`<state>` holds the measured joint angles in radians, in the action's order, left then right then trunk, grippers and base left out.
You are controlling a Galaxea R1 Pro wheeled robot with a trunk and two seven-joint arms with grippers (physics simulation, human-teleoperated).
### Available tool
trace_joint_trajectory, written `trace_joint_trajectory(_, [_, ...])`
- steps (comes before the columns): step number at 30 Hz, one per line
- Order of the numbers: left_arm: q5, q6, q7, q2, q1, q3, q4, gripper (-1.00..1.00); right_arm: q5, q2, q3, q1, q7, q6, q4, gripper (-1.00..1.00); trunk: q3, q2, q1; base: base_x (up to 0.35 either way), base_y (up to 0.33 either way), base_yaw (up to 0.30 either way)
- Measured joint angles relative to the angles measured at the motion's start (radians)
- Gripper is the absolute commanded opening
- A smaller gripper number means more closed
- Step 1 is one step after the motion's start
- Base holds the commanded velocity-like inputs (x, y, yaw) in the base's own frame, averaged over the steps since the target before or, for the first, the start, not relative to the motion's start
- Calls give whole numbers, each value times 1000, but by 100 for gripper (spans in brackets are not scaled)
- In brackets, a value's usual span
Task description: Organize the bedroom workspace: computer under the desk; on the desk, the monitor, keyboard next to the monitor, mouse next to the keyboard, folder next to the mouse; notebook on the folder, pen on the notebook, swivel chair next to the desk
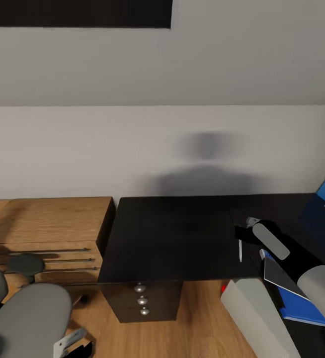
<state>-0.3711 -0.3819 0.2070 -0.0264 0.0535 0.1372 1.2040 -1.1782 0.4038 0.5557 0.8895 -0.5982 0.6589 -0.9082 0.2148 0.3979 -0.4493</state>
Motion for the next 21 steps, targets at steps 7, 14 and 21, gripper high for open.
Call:
trace_joint_trajectory(7, [-2,-1,-2,1,0,4,13,100,8,17,-2,0,31,-1,5,-100,-3,0,0,0,0,-296])
trace_joint_trajectory(14, [-2,-1,-2,1,0,4,15,100,13,25,-1,0,44,-4,18,-100,-5,0,0,0,0,-296])
trace_joint_trajectory(21, [-2,0,-2,1,0,4,16,100,54,26,-1,0,47,-7,36,-100,-8,0,0,0,0,-296])
